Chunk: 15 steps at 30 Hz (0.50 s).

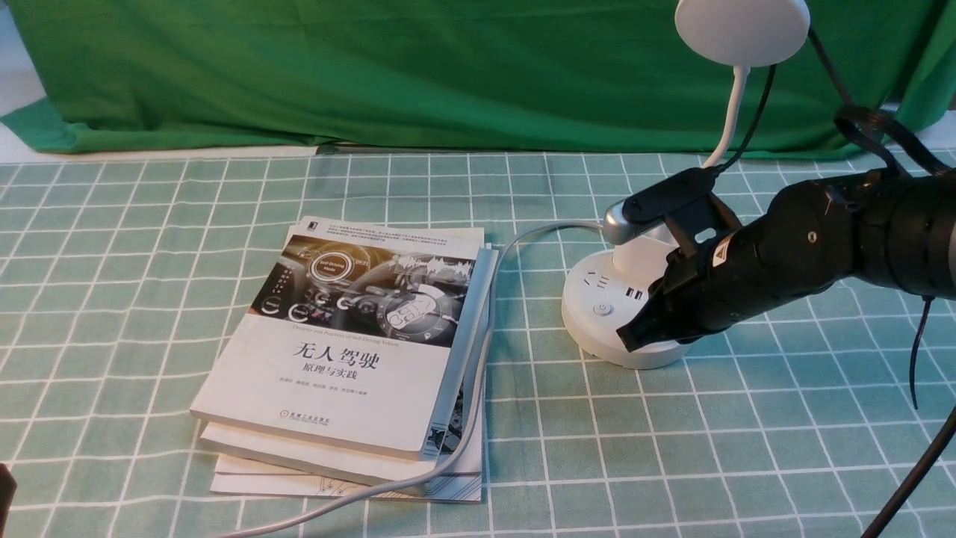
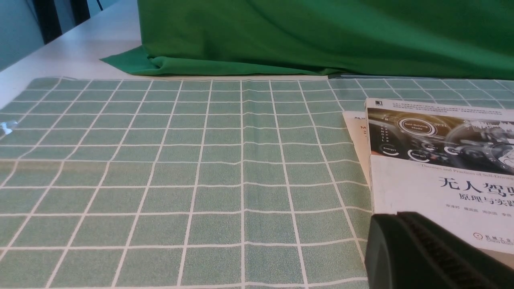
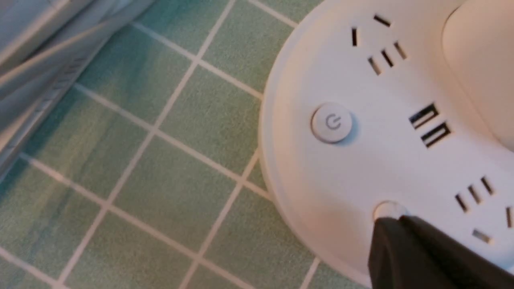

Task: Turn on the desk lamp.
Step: Use the right arm to press the button switch on the lamp holder

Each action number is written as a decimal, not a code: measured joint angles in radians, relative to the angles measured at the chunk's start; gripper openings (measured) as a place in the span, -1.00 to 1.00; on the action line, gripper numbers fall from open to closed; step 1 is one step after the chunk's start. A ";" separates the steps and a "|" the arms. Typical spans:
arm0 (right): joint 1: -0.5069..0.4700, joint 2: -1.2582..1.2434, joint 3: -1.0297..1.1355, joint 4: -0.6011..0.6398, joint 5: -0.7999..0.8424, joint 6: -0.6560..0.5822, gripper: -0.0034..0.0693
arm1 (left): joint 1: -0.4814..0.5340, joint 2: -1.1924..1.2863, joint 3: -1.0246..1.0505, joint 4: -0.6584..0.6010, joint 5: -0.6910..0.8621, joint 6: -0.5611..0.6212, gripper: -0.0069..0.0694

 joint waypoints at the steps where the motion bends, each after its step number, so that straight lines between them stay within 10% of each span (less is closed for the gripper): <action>1: 0.000 0.005 -0.001 0.000 -0.012 0.000 -0.82 | 0.000 0.000 0.000 0.000 0.000 0.000 -0.76; 15: -0.005 0.048 -0.006 -0.001 -0.064 0.000 -0.82 | 0.000 0.000 0.000 0.000 0.000 0.000 -0.76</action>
